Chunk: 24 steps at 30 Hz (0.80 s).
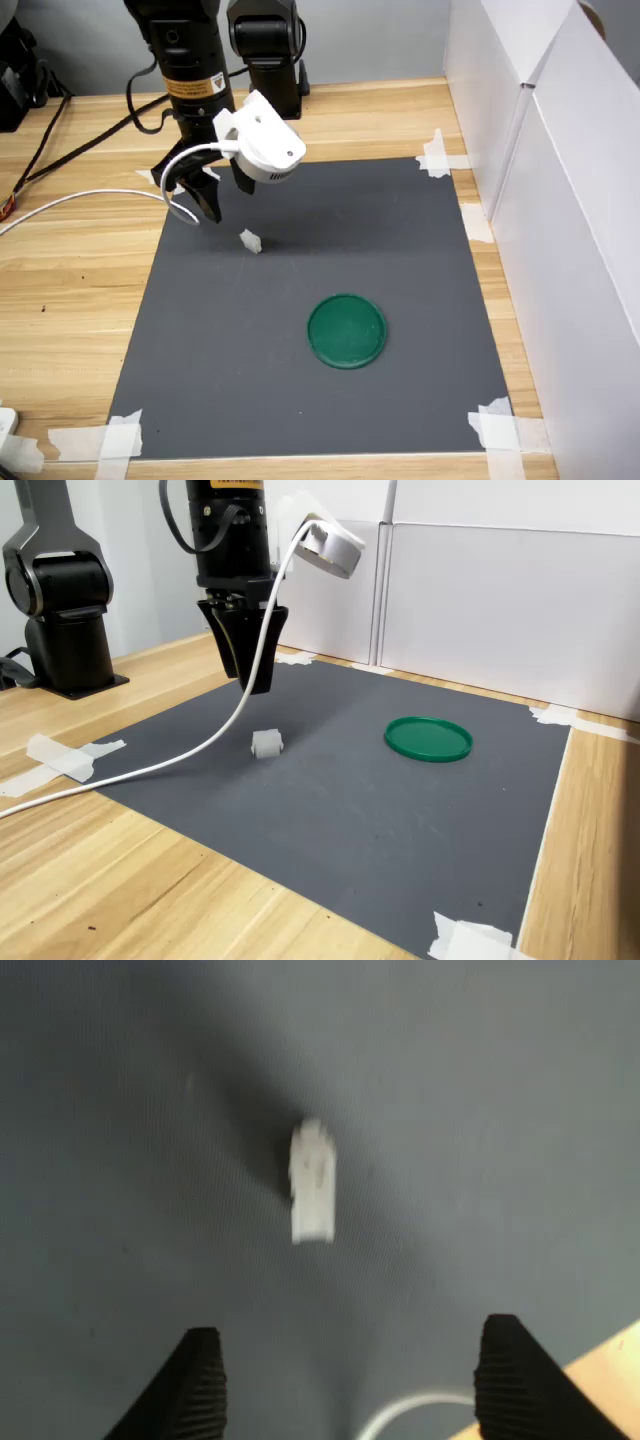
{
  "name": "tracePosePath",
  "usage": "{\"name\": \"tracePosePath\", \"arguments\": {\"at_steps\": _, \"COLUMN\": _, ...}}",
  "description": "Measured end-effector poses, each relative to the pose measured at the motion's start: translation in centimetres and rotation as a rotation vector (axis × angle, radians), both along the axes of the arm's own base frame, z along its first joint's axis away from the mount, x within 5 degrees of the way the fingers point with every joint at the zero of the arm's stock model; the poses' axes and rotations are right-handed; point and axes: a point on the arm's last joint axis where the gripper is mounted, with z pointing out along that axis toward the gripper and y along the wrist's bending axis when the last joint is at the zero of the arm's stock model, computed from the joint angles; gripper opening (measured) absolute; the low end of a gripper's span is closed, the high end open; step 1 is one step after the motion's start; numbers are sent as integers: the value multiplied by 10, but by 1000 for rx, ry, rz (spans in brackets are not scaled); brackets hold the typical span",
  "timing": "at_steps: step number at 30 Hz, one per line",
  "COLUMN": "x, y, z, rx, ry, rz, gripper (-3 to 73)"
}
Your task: Grasp a white terminal and put it in the green lid.
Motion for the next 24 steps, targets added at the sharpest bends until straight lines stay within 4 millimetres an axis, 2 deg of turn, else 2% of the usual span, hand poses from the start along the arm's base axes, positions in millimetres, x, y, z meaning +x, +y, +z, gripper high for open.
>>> {"name": "tracePosePath", "arguments": {"at_steps": 11, "x": 4, "y": 9, "z": 4, "rx": 99, "ry": 81, "rz": 8, "gripper": 619}}
{"name": "tracePosePath", "arguments": {"at_steps": 21, "x": 12, "y": 8, "z": 5, "rx": 90, "ry": -3, "rz": 7, "gripper": 618}}
{"name": "tracePosePath", "arguments": {"at_steps": 24, "x": 10, "y": 7, "z": -3, "rx": 85, "ry": -5, "rz": 13, "gripper": 618}}
